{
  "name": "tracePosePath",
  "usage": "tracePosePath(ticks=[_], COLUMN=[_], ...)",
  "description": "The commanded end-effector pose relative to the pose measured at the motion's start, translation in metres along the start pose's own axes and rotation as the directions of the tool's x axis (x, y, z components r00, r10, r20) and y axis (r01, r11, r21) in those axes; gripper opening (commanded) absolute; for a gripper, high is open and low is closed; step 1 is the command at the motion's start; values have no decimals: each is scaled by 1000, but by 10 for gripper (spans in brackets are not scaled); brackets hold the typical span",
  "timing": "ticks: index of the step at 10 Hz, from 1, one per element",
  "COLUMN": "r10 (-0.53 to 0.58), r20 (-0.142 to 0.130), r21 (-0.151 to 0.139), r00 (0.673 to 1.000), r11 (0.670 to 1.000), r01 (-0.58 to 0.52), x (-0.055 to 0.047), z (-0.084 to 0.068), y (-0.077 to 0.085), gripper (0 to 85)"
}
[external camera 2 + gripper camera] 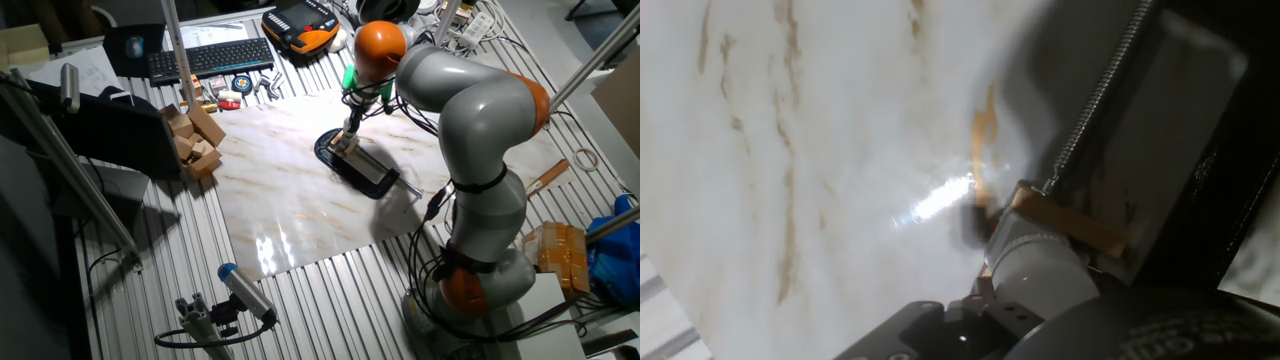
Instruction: Take out the light bulb by rotating it
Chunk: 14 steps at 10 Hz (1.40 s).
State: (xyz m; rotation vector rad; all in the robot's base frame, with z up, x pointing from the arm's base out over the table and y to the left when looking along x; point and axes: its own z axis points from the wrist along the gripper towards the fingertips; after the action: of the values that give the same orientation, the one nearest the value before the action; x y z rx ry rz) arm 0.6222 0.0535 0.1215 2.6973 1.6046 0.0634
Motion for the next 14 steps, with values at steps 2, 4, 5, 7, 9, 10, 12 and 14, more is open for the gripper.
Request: tracePosePath(ticks=[2,4,5,7,9,10,12,14], r10=[-41,-67,-85,-137,-193,-223,-280,-344], r20=[10,12,15,17,26,25,27,39], r21=[26,27,22,14,0,0,-6,-19], r00=[999,998,996,990,981,974,960,938], r11=[999,997,996,990,981,975,960,938], r01=[40,66,85,137,194,224,280,345], x=[0,0,0,-1,-1,-1,-1,-1], z=[0,0,0,0,0,0,0,-1], y=[0,-1,0,0,-1,-1,-1,-1], gripper=[0,0,0,0,0,0,0,0])
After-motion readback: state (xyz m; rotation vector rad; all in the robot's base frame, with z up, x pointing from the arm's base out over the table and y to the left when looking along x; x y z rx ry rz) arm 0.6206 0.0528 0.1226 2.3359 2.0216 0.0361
